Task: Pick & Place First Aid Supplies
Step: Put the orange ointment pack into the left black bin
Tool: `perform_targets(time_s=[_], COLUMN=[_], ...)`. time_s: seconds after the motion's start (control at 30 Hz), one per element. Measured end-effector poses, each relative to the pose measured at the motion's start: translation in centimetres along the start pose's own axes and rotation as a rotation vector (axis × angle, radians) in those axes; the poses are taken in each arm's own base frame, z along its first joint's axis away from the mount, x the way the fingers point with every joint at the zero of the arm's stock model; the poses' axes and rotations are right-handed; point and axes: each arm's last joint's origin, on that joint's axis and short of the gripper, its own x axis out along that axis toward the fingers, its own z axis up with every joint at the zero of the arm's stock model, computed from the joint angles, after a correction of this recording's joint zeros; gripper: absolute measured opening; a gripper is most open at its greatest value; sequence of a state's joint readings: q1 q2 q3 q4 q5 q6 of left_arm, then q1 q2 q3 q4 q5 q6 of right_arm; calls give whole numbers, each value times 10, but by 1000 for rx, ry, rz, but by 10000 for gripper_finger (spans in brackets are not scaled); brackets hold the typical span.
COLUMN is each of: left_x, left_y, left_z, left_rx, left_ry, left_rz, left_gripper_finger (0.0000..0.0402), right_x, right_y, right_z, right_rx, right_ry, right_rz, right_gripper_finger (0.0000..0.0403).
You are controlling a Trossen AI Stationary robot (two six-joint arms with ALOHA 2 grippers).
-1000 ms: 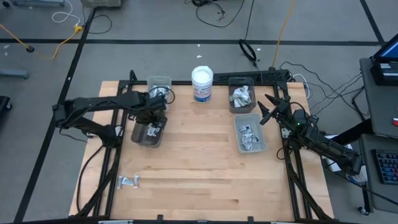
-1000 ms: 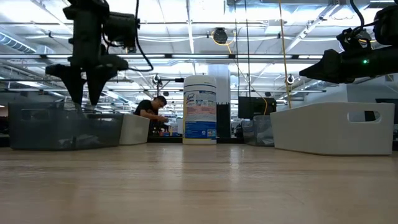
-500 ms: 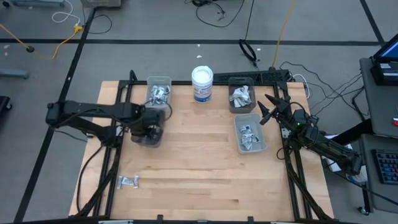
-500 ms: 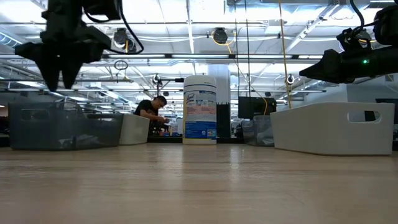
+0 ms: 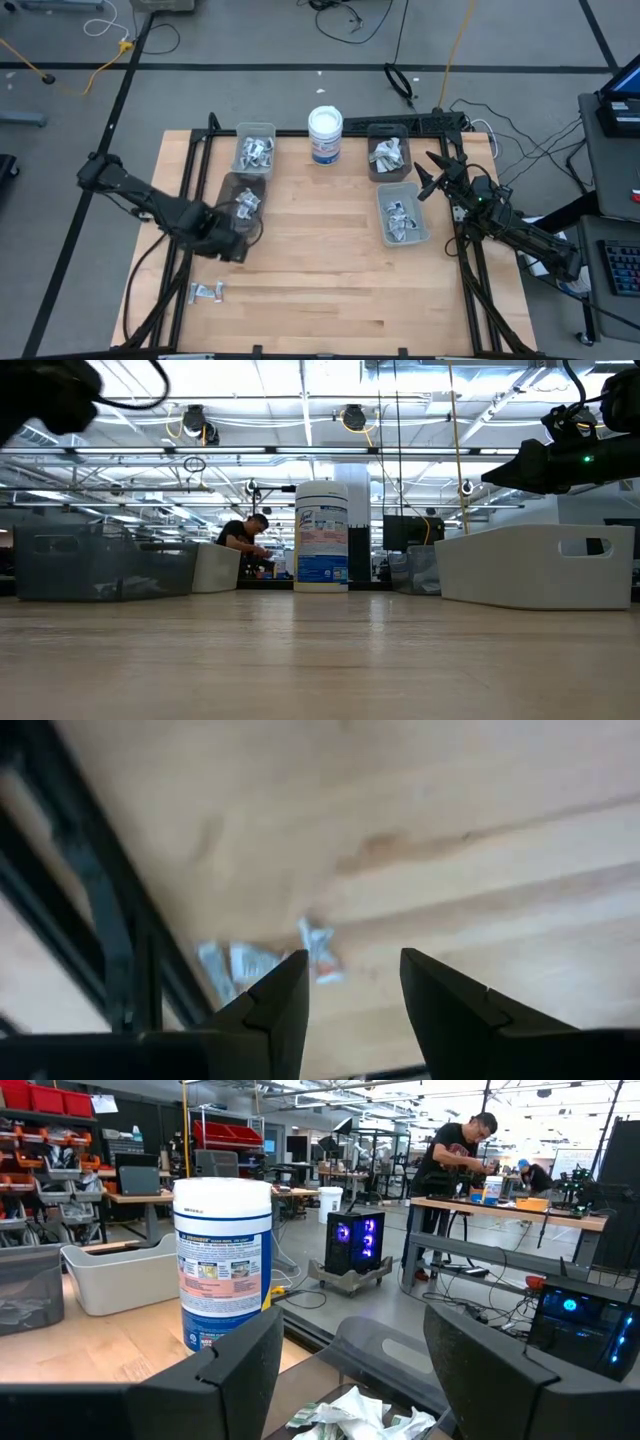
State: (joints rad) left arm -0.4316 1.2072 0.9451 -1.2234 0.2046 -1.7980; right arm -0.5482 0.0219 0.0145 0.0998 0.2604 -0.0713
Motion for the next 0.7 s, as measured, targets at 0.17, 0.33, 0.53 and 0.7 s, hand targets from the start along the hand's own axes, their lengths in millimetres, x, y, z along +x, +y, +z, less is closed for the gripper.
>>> perform_targets(time_s=[0.17, 0.33, 0.53, 0.7], left_x=[5, 14, 36, 56], left_y=[8, 12, 2, -7], left_z=[-25, -43, -55, -62], left_rx=[-35, -84, -79, -66], left_ry=[11, 2, -32, -52], left_rz=[30, 64, 126, 174], left_gripper_finger=[161, 161, 161, 161], right_x=[0, 0, 0, 0], right_y=[0, 0, 0, 0], right_z=[0, 0, 0, 0], right_rx=[0, 0, 0, 0], right_ry=[0, 0, 0, 0], right_rz=[0, 0, 1, 0], right_gripper_finger=[238, 238, 238, 238])
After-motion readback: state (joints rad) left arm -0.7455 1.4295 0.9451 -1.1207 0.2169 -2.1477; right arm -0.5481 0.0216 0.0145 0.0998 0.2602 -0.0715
